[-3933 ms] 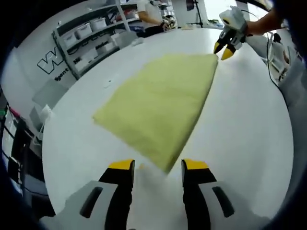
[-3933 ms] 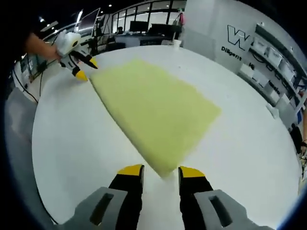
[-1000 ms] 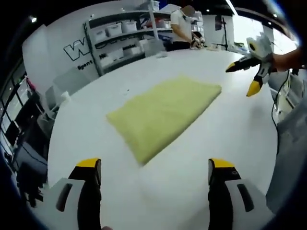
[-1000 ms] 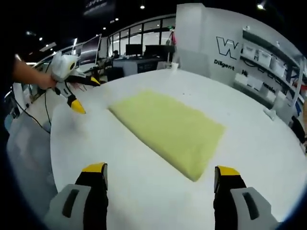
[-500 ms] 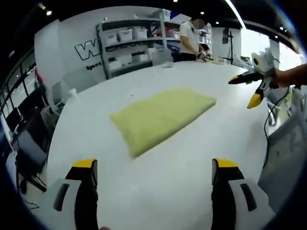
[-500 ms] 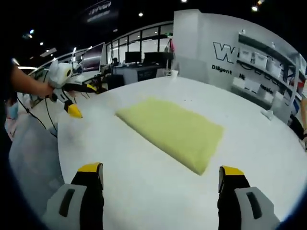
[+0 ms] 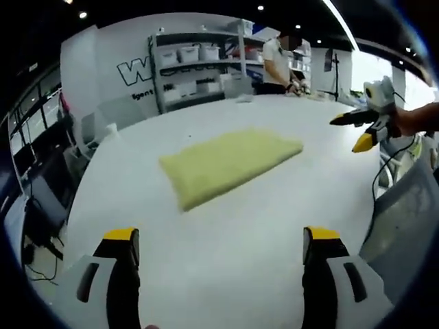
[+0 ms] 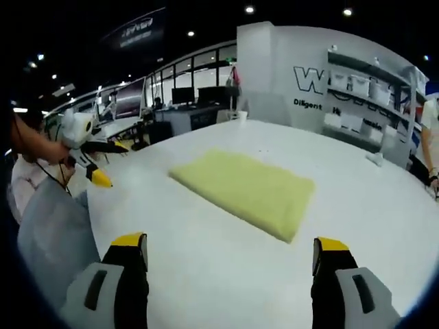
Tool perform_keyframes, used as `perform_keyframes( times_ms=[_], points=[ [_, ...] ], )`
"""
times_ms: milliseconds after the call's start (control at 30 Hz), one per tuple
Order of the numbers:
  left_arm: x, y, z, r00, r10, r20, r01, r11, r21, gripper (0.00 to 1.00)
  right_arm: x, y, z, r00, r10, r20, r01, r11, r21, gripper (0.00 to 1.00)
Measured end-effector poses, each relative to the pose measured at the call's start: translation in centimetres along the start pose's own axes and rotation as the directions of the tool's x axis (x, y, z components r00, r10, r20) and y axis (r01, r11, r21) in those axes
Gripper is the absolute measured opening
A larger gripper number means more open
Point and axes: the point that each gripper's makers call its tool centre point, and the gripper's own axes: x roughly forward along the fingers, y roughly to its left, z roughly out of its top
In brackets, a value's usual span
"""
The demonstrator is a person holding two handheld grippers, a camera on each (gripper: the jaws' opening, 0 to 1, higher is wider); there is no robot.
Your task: Fold the garment on the visible template until the final outline fits inside the template.
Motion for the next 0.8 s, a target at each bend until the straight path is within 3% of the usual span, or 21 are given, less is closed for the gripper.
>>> perform_keyframes(
  times_ms=[333, 500, 800],
  points=[
    [-2.0, -0.7, 0.0, 0.998, 0.036, 0.05, -0.036, 0.999, 0.003, 0.97, -1.2, 1.0, -1.3, 0.999, -0.034, 0.021, 0.034, 0.999, 0.004, 0.99],
    [-2.6, -0.9, -0.6, 0.997, 0.055, 0.045, -0.055, 0.998, 0.003, 0.97, -1.4, 1.5, -1.7, 0.999, -0.038, 0.026, 0.038, 0.999, 0.02, 0.99],
    [-3.9, -1.7, -0.6, 0.991, 0.105, 0.079, -0.098, 0.992, -0.084, 0.97, -2.5, 2.3, -2.0, 0.998, -0.051, 0.046, 0.049, 0.998, 0.048, 0.97]
  ],
)
